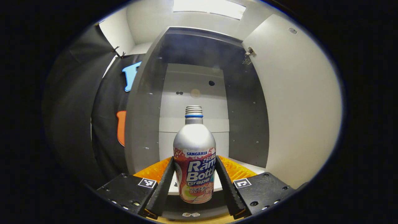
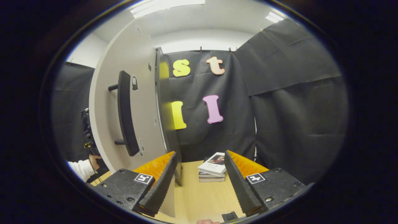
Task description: Open the cabinet door with the right hand, grasp the bottle in the cabinet with the left hand and place it on the coaster, then close the cabinet door with the right hand.
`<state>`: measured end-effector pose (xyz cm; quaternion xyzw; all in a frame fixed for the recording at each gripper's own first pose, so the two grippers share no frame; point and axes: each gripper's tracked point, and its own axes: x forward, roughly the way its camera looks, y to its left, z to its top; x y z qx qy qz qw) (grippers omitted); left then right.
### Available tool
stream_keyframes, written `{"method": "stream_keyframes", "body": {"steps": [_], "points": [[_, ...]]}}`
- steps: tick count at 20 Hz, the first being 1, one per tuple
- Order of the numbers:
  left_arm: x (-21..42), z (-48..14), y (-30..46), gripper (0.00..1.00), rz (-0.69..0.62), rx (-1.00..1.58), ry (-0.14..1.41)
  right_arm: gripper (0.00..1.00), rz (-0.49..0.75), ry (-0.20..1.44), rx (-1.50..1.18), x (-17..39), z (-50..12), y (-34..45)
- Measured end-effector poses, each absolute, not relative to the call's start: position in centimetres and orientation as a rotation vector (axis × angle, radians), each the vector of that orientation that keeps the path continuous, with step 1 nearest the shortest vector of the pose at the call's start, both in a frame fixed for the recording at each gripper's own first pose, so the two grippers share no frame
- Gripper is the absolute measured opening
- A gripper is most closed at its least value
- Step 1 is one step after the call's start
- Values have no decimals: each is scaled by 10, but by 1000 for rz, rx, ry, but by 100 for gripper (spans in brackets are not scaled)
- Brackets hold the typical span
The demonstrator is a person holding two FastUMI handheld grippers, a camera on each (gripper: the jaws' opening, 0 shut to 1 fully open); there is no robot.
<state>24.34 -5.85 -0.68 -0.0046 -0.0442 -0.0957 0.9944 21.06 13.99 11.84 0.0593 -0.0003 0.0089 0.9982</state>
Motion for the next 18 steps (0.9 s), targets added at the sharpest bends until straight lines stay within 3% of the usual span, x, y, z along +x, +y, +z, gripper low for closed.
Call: {"method": "stream_keyframes", "body": {"steps": [18], "points": [[106, -180, 10, 75, 31, 31, 112, 94, 87, -26, 90, 209, 120, 147]]}}
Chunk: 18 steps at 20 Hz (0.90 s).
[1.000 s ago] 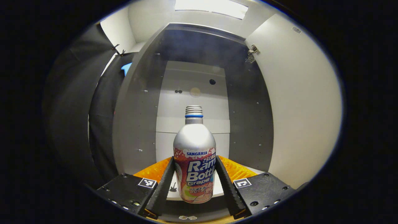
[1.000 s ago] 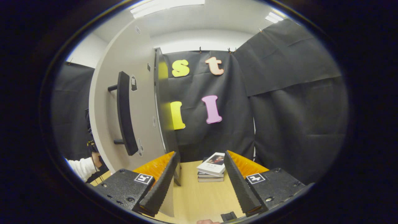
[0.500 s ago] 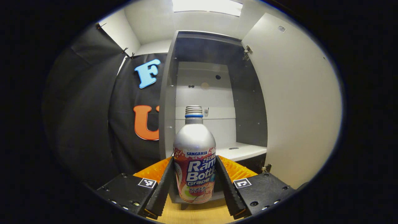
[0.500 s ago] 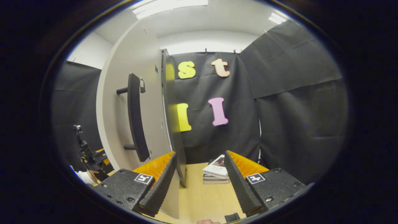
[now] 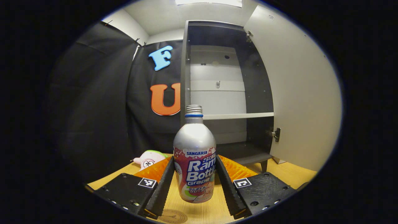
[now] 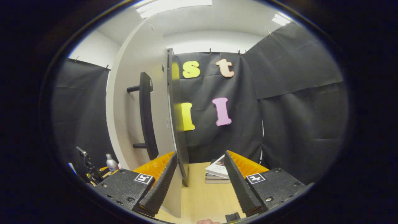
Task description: Open the cabinet door with the right hand, grasp the bottle in the cabinet with the left hand and place it on the coaster, then close the cabinet door with the right hand.
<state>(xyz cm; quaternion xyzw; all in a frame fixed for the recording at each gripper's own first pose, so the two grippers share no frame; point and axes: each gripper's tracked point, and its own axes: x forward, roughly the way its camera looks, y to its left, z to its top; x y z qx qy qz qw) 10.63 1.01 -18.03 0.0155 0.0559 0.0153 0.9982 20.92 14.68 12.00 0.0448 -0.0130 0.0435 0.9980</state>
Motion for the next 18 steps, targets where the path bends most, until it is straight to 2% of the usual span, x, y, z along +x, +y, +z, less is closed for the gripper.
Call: {"method": "stream_keyframes", "body": {"steps": [2, 7, 18], "points": [[101, -198, 17, 75, 82, 41, 118, 94, 91, -25, 112, 209, 121, 149], [94, -242, 21, 75, 114, 64, 169, 94, 88, -42, 144, 208, 128, 151], [66, -284, 71, 75, 275, 155, 192, 94, 80, -63, 107, 213, 130, 148]]}}
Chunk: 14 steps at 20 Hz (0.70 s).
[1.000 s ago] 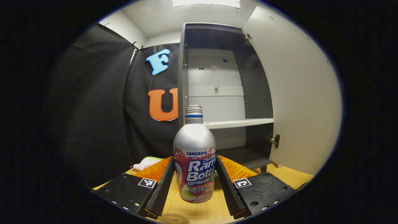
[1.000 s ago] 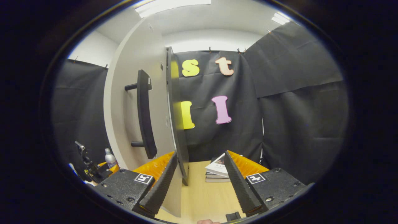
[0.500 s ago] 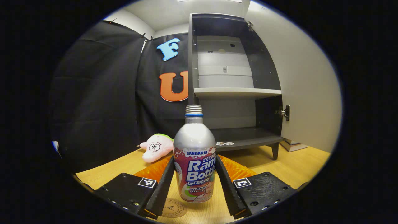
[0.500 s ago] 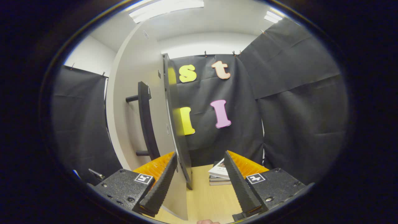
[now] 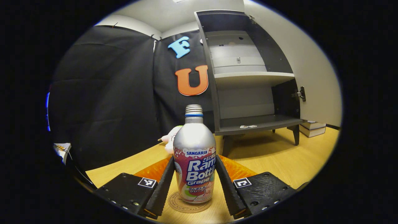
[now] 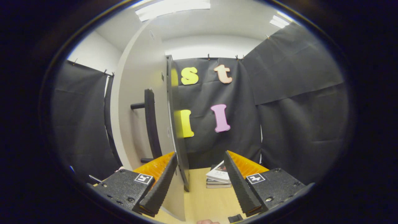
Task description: Open the cabinet door with the right hand, grasp the bottle in the cabinet with the left hand and place it on the coaster, then close the cabinet door with the right hand.
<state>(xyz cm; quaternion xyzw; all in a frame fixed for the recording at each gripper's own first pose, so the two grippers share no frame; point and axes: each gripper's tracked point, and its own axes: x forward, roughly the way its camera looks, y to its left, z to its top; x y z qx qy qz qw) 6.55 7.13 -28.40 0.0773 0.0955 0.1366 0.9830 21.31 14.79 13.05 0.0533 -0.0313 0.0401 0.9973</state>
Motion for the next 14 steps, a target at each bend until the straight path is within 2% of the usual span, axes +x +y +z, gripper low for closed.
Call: {"method": "stream_keyframes", "body": {"steps": [4, 5, 7, 8, 11, 12, 13, 14], "points": [[58, -293, 80, 75, 295, 152, 196, 94, 79, -61, 105, 211, 130, 147], [55, -294, 79, 65, 297, 153, 205, 94, 79, -66, 101, 212, 130, 147], [53, -295, 77, 87, 304, 160, 201, 94, 82, -75, 97, 214, 131, 146], [51, -303, 78, 78, 309, 157, 224, 94, 84, -77, 96, 214, 131, 147], [49, -304, 82, 79, 326, 129, 240, 94, 86, -69, 96, 213, 129, 147], [49, -305, 82, 88, 327, 133, 248, 94, 88, -68, 94, 212, 129, 147], [48, -306, 83, 79, 323, 130, 255, 94, 88, -70, 92, 213, 129, 147], [50, -307, 82, 80, 317, 123, 259, 94, 89, -70, 89, 213, 130, 147]]}}
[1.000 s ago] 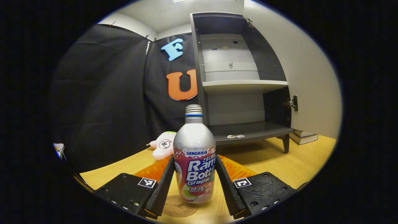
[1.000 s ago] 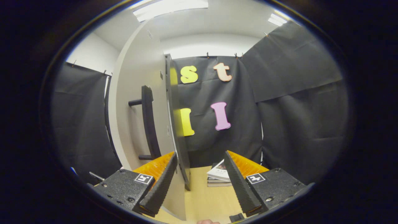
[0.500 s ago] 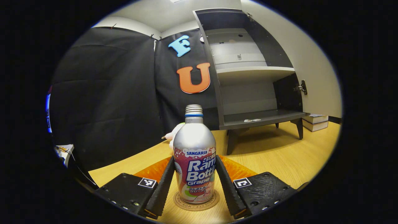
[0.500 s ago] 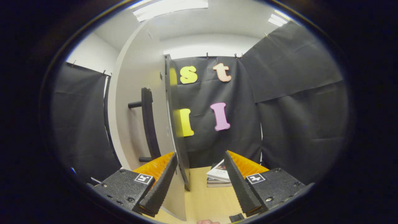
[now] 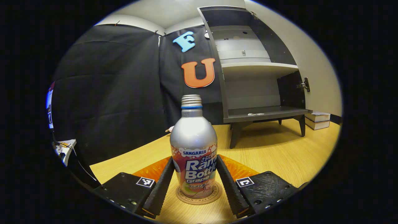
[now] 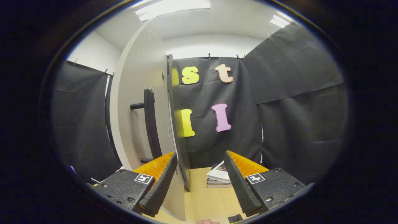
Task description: Open the cabinet door with the right hand, grasp the bottle in the cabinet with the left hand and place it on the coaster, then close the cabinet door with the right hand.
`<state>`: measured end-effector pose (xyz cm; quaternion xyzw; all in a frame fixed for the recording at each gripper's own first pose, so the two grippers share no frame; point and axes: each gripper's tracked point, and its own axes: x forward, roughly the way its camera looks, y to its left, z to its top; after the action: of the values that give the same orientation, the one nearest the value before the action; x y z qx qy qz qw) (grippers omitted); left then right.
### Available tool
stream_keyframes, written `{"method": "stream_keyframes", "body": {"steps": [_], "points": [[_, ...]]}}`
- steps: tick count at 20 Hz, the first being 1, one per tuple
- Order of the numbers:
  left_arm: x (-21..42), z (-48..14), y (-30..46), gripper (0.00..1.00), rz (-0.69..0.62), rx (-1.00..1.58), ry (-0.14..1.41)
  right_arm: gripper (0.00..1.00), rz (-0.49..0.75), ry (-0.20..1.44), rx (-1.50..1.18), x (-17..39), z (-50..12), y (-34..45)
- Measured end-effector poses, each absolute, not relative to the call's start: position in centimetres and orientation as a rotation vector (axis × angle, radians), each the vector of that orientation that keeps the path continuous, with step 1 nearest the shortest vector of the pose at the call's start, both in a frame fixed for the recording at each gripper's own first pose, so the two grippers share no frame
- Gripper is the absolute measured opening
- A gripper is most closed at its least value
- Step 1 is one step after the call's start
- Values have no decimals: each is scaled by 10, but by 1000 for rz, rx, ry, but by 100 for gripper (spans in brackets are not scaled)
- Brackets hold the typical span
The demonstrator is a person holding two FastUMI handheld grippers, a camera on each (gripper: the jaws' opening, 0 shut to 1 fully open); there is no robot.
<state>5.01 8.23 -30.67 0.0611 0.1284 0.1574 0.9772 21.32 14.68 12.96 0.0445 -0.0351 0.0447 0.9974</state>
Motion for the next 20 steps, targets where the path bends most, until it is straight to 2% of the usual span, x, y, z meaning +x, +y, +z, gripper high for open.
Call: {"method": "stream_keyframes", "body": {"steps": [4, 5, 6, 7, 14, 18, 19, 20], "points": [[47, -303, 79, 81, 291, 93, 263, 94, 94, -75, 86, 212, 129, 147], [46, -299, 80, 94, 290, 93, 258, 94, 94, -77, 86, 212, 129, 147], [44, -292, 80, 89, 288, 95, 248, 94, 94, -77, 84, 212, 129, 147], [42, -288, 79, 98, 282, 96, 241, 94, 94, -79, 83, 213, 129, 147], [33, -217, 80, 98, 268, 105, 202, 94, 98, -90, 59, 212, 129, 145], [39, -130, 59, 96, 154, 68, 126, 94, 66, -129, 41, 218, 135, 139], [40, -111, 54, 100, 125, 52, 107, 94, 66, -135, 43, 219, 137, 139], [41, -94, 48, 96, 96, 34, 101, 94, 67, -138, 46, 220, 137, 140]]}}
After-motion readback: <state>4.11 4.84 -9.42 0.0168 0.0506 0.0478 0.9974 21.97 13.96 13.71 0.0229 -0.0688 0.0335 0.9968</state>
